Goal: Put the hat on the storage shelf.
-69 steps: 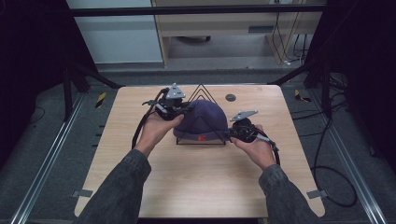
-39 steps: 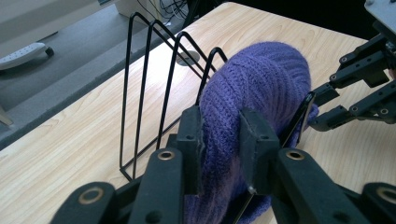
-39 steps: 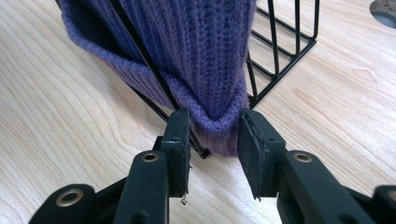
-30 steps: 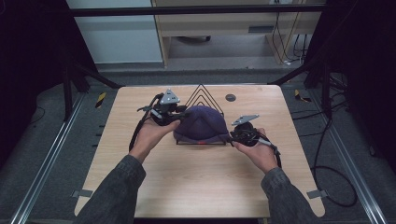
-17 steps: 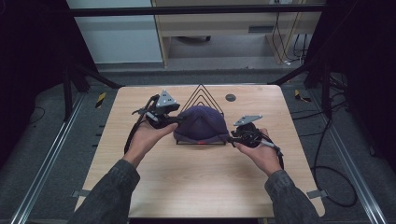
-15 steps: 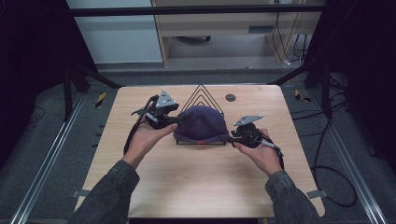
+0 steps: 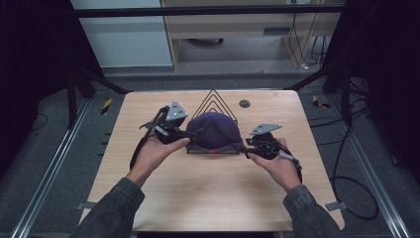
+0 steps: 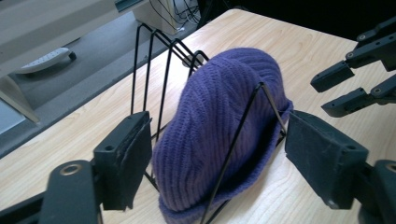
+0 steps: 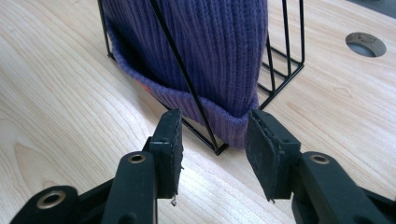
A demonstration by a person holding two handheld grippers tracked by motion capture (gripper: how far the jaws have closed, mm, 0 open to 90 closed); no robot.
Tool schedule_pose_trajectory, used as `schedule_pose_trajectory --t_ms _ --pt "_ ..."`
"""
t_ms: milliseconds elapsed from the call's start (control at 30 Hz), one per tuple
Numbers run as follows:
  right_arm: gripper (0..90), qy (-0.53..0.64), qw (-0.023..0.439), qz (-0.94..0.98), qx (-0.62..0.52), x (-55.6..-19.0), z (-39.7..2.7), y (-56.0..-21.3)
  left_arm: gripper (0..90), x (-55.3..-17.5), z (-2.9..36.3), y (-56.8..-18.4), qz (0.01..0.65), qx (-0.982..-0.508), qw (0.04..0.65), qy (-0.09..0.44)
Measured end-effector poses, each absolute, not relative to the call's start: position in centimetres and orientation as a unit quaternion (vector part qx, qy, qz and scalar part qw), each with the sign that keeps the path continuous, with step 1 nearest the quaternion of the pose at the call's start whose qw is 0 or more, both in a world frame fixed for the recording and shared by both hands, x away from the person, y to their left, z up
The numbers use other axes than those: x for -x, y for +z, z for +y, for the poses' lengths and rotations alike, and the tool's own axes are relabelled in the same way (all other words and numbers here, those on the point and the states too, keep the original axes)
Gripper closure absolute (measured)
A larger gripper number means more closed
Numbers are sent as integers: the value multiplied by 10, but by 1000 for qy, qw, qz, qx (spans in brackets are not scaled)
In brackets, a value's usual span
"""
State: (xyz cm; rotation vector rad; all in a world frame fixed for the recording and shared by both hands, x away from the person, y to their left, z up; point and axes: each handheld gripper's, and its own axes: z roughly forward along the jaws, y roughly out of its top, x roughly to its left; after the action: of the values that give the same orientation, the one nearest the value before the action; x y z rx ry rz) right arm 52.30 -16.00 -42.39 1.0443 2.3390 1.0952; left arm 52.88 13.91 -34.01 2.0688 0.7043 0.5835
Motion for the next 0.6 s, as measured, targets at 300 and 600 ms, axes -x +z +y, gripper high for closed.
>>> schedule_pose_trajectory --t_ms 300,600 --pt "455 405 184 817 -367 -514 -161 -409 176 -521 138 -339 292 -828 420 230" --pt "269 425 205 799 -373 -502 -163 -393 141 -509 137 -342 296 -829 419 224"
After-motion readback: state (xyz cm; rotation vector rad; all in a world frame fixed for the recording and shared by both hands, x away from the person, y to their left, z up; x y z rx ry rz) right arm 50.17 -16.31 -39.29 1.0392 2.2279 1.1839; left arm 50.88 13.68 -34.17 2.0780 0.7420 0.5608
